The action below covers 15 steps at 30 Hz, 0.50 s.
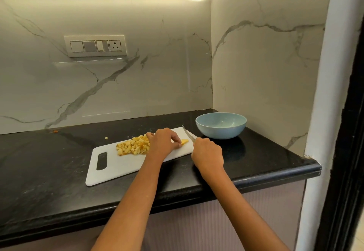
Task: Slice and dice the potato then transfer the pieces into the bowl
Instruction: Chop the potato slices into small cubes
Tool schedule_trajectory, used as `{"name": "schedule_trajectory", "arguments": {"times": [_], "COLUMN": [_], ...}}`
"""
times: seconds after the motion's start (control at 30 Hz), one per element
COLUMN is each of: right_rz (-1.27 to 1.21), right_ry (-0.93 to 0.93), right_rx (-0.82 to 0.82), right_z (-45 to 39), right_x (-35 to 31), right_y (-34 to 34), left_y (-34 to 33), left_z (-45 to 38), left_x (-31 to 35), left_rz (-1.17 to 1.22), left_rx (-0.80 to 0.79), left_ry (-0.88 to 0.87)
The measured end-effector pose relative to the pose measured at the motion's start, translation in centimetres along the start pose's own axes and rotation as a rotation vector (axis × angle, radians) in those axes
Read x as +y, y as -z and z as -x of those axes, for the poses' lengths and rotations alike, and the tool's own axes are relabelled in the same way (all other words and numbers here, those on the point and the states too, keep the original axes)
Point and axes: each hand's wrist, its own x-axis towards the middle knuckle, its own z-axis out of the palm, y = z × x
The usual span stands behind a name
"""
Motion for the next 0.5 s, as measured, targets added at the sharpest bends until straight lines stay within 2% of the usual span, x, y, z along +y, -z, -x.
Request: {"name": "schedule_trajectory", "arguments": {"times": [0.3,0.5], "right_rz": [0.088,0.142], "right_ry": [0.046,0.126], "right_rx": [0.014,-0.004], "right_z": [0.6,0.0], "right_x": [-0.3,-1.0], "right_y": [-0.2,0.0], "left_y": [-0.1,-0.2], "left_z": [-0.7,-0.7], "left_x": [-0.4,0.0], "left_rz": [-0.054,-0.056], "left_rx": [-0.058,-0.004], "left_ry": [0.108,0.096]}}
